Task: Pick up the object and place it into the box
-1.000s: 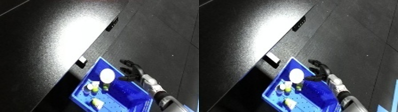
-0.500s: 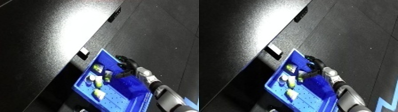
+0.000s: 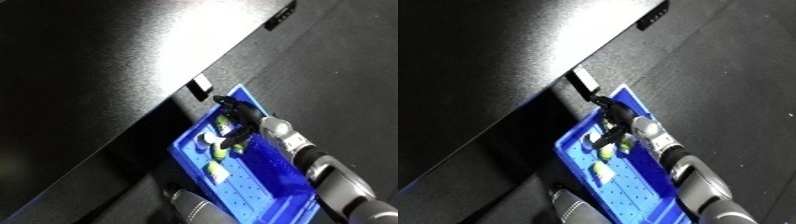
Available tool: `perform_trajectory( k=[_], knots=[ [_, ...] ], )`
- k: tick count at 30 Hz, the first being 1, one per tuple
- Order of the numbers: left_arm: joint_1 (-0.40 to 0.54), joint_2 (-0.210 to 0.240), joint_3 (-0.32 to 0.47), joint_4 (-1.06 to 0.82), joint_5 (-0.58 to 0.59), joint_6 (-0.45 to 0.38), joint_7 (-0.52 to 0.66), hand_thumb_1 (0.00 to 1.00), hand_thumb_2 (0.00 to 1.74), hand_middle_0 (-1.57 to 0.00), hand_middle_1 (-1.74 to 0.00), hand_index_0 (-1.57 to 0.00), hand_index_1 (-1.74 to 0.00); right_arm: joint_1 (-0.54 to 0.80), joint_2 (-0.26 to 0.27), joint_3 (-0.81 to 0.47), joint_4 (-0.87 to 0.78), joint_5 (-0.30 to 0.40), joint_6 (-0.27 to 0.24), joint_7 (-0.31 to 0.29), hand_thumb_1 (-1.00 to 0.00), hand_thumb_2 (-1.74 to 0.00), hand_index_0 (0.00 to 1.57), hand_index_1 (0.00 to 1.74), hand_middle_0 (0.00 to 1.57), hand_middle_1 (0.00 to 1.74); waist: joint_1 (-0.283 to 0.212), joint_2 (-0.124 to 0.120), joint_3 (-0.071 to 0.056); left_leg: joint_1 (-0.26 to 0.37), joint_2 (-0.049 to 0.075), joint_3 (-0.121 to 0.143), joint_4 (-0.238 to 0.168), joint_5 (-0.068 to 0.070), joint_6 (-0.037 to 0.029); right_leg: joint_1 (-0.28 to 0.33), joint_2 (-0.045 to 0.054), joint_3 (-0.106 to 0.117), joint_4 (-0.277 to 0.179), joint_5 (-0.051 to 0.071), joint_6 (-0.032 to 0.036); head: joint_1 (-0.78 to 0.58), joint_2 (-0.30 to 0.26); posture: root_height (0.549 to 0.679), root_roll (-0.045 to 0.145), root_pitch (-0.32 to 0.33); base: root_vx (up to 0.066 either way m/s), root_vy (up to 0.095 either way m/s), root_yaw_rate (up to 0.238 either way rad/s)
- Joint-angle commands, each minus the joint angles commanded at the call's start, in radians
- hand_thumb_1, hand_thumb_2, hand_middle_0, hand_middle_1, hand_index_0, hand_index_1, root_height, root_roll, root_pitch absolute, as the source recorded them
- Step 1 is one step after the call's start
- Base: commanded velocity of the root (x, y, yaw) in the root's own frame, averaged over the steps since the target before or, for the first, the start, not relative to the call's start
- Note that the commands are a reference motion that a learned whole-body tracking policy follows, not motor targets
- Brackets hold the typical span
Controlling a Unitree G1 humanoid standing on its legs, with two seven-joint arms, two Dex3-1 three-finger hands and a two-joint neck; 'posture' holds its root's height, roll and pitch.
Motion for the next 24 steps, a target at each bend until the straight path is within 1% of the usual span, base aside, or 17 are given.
perform_trajectory(
  k=[3, 7, 10, 13, 16, 18, 21, 24],
  knots=[
    [-0.018, 0.002, -0.003, 0.005, 0.011, 0.000, 0.014, 0.00, 0.00, 0.00, 0.00, 0.00, 0.00, -0.030, 0.024, 0.032, 0.020, -0.023, 0.022, -0.008, 0.00, 0.00, 0.00, 0.00, 0.00, 0.00, 0.023, -0.010, 0.001, -0.013, 0.000, -0.016, -0.002, 0.012, -0.0018, 0.001, -0.0048, -0.015, -0.001, 0.001, 0.0002, -0.136, -0.003, 0.642, 0.073, -0.036, -0.042, -0.099, 0.165],
    [-0.037, 0.013, -0.003, 0.014, 0.027, 0.005, 0.024, 0.00, 0.00, 0.00, 0.00, 0.00, 0.00, -0.066, 0.055, 0.069, 0.053, -0.048, 0.055, -0.013, 0.00, 0.00, 0.00, 0.00, 0.00, 0.00, 0.052, -0.024, 0.003, -0.032, 0.002, -0.034, -0.003, 0.029, -0.0044, 0.001, -0.0124, -0.037, 0.000, 0.004, 0.0031, -0.275, -0.002, 0.642, 0.069, -0.036, -0.021, -0.102, 0.162],
    [-0.047, 0.020, -0.002, 0.019, 0.038, 0.009, 0.025, 0.00, 0.00, 0.00, 0.00, 0.00, 0.00, -0.085, 0.077, 0.091, 0.074, -0.056, 0.076, -0.020, 0.00, 0.00, 0.00, 0.00, 0.00, 0.00, 0.068, -0.032, 0.008, -0.043, 0.005, -0.044, -0.003, 0.043, -0.0065, 0.002, -0.0163, -0.052, 0.000, 0.007, 0.0058, -0.343, 0.009, 0.642, 0.066, -0.038, -0.006, -0.085, 0.177],
    [-0.057, 0.029, 0.000, 0.025, 0.050, 0.013, 0.022, 0.00, 0.00, 0.00, 0.00, 0.00, 0.00, -0.102, 0.099, 0.111, 0.101, -0.061, 0.091, -0.027, 0.00, 0.00, 0.00, 0.00, 0.00, 0.00, 0.085, -0.038, 0.015, -0.051, 0.010, -0.053, -0.008, 0.058, -0.0086, 0.001, -0.0206, -0.067, 0.000, 0.013, 0.0106, -0.417, 0.022, 0.642, 0.061, -0.039, -0.009, -0.077, 0.192],
    [-0.069, 0.038, -0.002, 0.029, 0.061, 0.017, 0.020, 0.00, 0.00, 0.00, 0.00, 0.00, 0.00, -0.115, 0.119, 0.125, 0.133, -0.065, 0.097, -0.036, 0.00, 0.00, 0.00, 0.00, 0.00, 0.00, 0.102, -0.042, 0.023, -0.058, 0.014, -0.063, -0.017, 0.075, -0.0114, 0.000, -0.0262, -0.083, 0.000, 0.019, 0.0158, -0.485, 0.057, 0.641, 0.057, -0.039, -0.006, -0.071, 0.209],
    [-0.077, 0.043, -0.005, 0.031, 0.066, 0.020, 0.019, 0.00, 0.00, 0.00, 0.00, 0.00, 0.00, -0.122, 0.129, 0.134, 0.150, -0.071, 0.098, -0.040, 0.00, 0.00, 0.00, 0.00, 0.00, 0.00, 0.112, -0.044, 0.028, -0.063, 0.017, -0.069, -0.024, 0.086, -0.0136, -0.002, -0.0302, -0.092, 0.004, 0.020, 0.0186, -0.527, 0.088, 0.641, 0.054, -0.040, -0.004, -0.056, 0.208],
    [-0.090, 0.050, -0.010, 0.030, 0.072, 0.027, 0.018, 0.00, 0.00, 0.00, 0.00, 0.00, 0.00, -0.131, 0.142, 0.147, 0.165, -0.074, 0.103, -0.048, 0.00, 0.00, 0.00, 0.00, 0.00, 0.00, 0.125, -0.045, 0.034, -0.068, 0.019, -0.078, -0.034, 0.102, -0.0165, -0.006, -0.0358, -0.104, 0.015, 0.019, 0.0211, -0.601, 0.127, 0.640, 0.052, -0.040, 0.001, -0.043, 0.209],
    [-0.104, 0.060, -0.014, 0.025, 0.076, 0.036, 0.017, 0.00, 0.00, 0.00, 0.00, 0.00, 0.00, -0.138, 0.150, 0.154, 0.172, -0.068, 0.114, -0.057, 0.00, 0.00, 0.00, 0.00, 0.00, 0.00, 0.136, -0.047, 0.040, -0.073, 0.019, -0.086, -0.043, 0.116, -0.0183, -0.011, -0.0422, -0.115, 0.026, 0.016, 0.0231, -0.679, 0.174, 0.639, 0.050, -0.040, 0.004, -0.032, 0.224]
  ],
)
